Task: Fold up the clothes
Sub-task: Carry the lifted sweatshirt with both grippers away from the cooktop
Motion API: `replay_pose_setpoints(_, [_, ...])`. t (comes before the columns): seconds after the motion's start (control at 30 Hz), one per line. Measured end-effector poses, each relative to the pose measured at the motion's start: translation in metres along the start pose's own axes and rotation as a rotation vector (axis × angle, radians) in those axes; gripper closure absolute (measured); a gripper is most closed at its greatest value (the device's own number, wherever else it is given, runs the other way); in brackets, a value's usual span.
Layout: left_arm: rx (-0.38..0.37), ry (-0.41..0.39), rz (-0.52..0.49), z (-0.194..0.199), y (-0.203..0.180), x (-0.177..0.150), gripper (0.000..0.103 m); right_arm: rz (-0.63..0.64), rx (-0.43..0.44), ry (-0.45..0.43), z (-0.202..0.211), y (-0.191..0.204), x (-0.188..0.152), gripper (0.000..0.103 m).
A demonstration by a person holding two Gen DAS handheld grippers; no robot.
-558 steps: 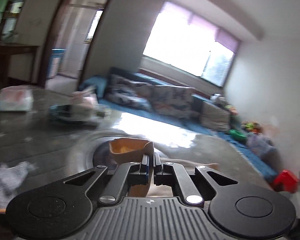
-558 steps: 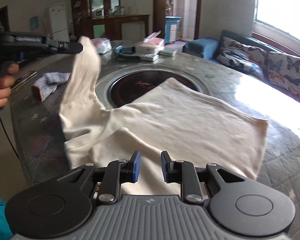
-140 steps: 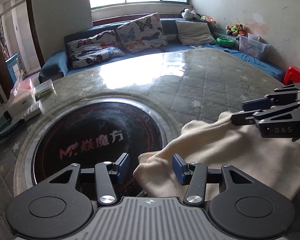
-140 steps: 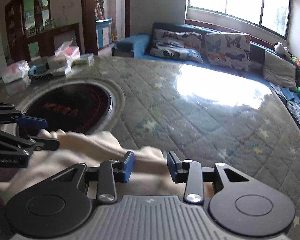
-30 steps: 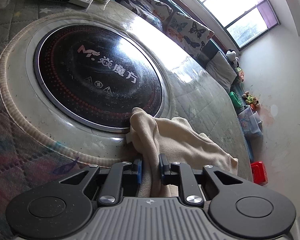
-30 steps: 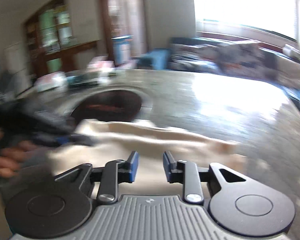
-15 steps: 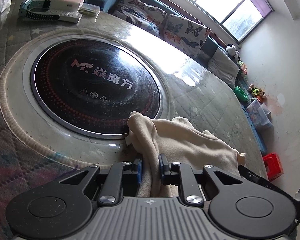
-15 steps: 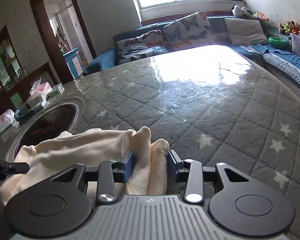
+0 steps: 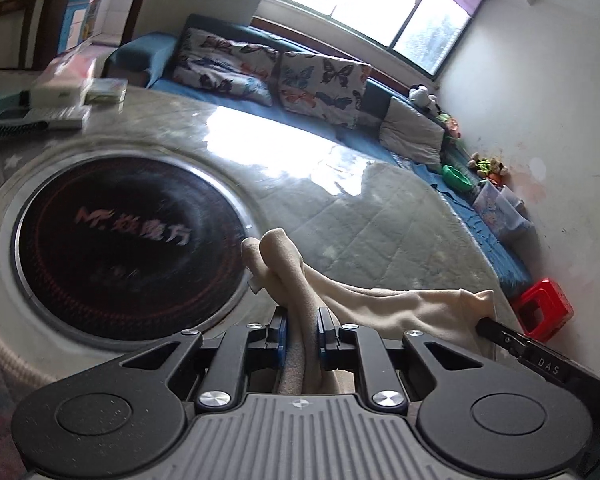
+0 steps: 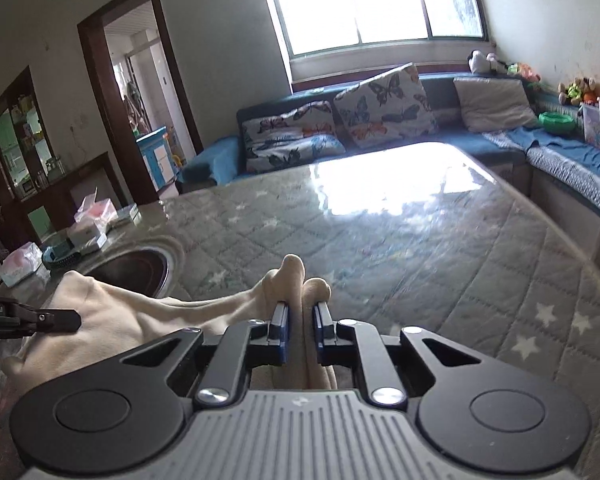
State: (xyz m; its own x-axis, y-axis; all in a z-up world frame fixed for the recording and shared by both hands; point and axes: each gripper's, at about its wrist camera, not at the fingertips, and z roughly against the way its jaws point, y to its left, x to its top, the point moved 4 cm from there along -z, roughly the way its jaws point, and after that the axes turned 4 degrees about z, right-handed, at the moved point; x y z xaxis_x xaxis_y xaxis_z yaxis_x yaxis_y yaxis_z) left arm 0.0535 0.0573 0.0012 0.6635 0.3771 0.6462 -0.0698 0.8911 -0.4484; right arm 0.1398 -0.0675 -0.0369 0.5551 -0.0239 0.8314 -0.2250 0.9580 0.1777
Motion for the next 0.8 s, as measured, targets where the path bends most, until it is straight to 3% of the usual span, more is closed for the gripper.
replay_pose_setpoints(0.43, [-0.080, 0.033, -0.116, -0.043, -0.086, 0.008, 0.088, 0.017, -0.159, -0.102, 0.040, -0.053, 0.038, 0.092])
replay_pose_setpoints(0.8, [-0.100, 0.082, -0.198, -0.093, -0.138, 0.008, 0.088, -0.007, -0.260, -0.118, 0.048, -0.099, 0.050, 0.092])
